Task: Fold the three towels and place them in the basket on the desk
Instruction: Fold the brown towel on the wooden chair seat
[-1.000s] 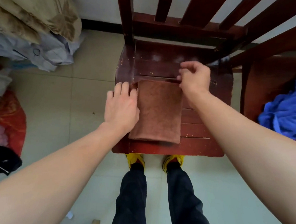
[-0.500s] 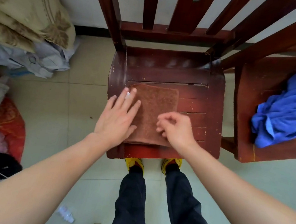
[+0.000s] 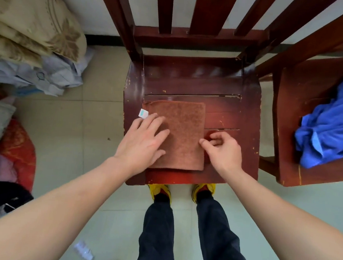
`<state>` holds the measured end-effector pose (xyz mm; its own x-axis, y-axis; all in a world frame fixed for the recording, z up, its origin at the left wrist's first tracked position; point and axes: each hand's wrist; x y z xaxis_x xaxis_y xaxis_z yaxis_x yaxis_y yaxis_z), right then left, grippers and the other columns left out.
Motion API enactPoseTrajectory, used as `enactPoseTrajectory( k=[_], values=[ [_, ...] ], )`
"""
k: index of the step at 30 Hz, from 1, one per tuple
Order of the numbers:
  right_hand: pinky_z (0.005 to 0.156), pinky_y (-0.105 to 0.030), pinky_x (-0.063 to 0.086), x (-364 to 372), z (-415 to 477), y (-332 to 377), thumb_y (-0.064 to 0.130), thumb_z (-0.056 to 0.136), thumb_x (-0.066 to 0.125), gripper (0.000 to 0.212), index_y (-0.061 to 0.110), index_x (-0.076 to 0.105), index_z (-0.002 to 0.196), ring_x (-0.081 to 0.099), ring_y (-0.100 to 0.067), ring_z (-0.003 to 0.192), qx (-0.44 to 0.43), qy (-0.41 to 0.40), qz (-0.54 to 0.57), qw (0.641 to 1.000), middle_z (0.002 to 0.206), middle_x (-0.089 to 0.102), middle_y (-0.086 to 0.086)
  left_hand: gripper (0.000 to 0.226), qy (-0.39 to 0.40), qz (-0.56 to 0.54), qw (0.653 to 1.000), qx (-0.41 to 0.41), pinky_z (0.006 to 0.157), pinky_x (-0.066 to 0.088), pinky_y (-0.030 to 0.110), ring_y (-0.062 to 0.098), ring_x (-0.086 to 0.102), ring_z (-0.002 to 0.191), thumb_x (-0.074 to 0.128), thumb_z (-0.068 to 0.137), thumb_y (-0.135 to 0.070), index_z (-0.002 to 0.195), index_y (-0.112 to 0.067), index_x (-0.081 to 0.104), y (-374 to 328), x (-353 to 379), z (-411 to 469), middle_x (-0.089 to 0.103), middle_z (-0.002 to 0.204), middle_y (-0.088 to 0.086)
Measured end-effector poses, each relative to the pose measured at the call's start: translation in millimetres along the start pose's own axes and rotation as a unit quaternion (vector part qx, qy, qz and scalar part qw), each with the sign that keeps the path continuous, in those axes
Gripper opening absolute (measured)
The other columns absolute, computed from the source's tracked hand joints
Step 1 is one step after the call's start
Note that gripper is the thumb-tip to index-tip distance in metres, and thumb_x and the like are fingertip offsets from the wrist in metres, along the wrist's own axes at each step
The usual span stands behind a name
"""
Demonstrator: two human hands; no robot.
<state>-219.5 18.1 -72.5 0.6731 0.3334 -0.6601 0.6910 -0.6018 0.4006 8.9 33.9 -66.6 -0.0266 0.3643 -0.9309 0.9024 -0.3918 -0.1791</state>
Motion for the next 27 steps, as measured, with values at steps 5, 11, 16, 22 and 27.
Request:
enactPoseTrajectory(
  k=[5,11,16,22,27],
  values=[
    [0.079,-0.036,0.049,21,-8,18,0.070,0.064,0.070,0.069,0.027,0.054,0.115,0.064,-0.027,0.102,0.024,0.083,-0.162,0.983,0.106,0.067,0.002,0.072,0.100,-0.005,0.995,0.000,0.094,0.037,0.039,0.028,0.041,0.113,0.069,0.079,-0.042,0.141,-0.021,0.039,-5,-4,40,0.044,0.124,0.008],
    [0.080,-0.038,0.054,-10,15,14,0.036,0.066,0.083,0.030,0.025,0.063,0.086,0.066,-0.021,0.087,0.025,0.096,0.011,0.995,0.090,0.070,0.003,0.057,0.124,-0.271,0.941,-0.160,0.085,0.045,0.033,0.021,0.054,0.102,0.074,0.075,-0.043,0.126,-0.024,0.056,-16,-11,59,0.055,0.107,0.002],
    [0.067,-0.035,0.045,-38,3,20,0.027,0.078,0.069,0.033,0.027,0.048,0.104,0.052,-0.019,0.091,-0.249,0.007,-0.204,0.947,0.103,0.051,0.004,0.076,0.136,-0.664,0.573,-0.461,0.074,0.057,0.037,0.026,0.069,0.083,0.050,0.070,-0.081,0.105,-0.014,0.059,-23,-39,90,0.070,0.094,0.014],
    [0.061,-0.036,0.043,-19,-35,-1,0.020,0.068,0.075,0.043,0.016,0.060,0.109,0.054,-0.028,0.089,-0.368,-0.014,-0.338,0.866,0.104,0.058,-0.006,0.040,0.114,-0.653,0.557,-0.500,0.061,0.057,0.038,0.031,0.062,0.096,0.068,0.076,-0.017,0.113,-0.007,0.056,-14,-40,92,0.060,0.113,0.016],
    [0.062,-0.037,0.044,-10,-63,-21,0.031,0.081,0.070,0.028,0.016,0.068,0.104,0.054,-0.026,0.085,-0.382,-0.009,-0.321,0.867,0.101,0.059,-0.006,0.022,0.062,-0.649,0.604,-0.460,0.065,0.050,0.032,0.023,0.057,0.084,0.059,0.076,0.004,0.082,-0.017,0.057,-3,-18,62,0.059,0.082,0.006]
  ],
)
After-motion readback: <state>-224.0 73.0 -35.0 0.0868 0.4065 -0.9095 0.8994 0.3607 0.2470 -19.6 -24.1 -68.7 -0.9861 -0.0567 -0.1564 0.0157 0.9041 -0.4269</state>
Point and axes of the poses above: each hand's wrist, its own z-axis towards the middle knuckle, its own x-axis out of the palm, y = z × x
